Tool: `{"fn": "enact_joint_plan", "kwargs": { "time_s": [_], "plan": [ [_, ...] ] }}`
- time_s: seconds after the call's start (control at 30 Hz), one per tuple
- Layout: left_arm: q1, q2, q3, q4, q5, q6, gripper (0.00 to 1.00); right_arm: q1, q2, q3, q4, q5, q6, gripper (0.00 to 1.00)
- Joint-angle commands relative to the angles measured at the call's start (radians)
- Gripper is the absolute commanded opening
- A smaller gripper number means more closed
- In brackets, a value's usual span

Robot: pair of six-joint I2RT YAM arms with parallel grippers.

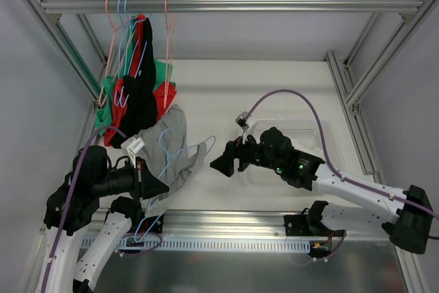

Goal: Remove the tank top from the hanger

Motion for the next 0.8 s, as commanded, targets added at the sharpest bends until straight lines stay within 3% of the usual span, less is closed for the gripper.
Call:
{"fn": "enact_joint_plan", "kwargs": {
  "time_s": [0.0, 0.17, 0.27, 0.4, 0.6, 0.73, 0.77],
  "plan": [
    [-0.008, 0.054, 0.033, 0.089, 0.161, 0.0, 0.0, 0.1, 0.097, 0.093, 0.18, 0.28, 0.01, 0.82],
    [-0.008, 0.067, 0.071, 0.102, 0.169, 0.005, 0.0, 0.126, 0.256, 0.201, 0.16, 0.353, 0.02, 0.65],
    [-0.008, 0.06, 0.088, 0.105, 0.164, -0.003, 0.0, 0.134, 0.289, 0.21, 0.154, 0.37, 0.016, 0.43],
    [-0.007, 0.055, 0.084, 0.106, 0.154, 0.002, 0.0, 0.135, 0.283, 0.21, 0.136, 0.405, 0.01, 0.0],
    [-0.007, 0.057, 0.061, 0.106, 0.147, 0.015, 0.0, 0.128, 0.197, 0.213, 0.05, 0.524, -0.041, 0.0],
    [-0.008, 0.087, 0.068, 0.106, 0.239, 0.034, 0.0, 0.031, 0.122, 0.26, -0.137, 0.608, -0.07, 0.0],
    [-0.007, 0.096, 0.081, 0.111, 0.264, 0.038, 0.0, -0.04, 0.112, 0.273, -0.164, 0.606, -0.081, 0.0]
  ]
}}
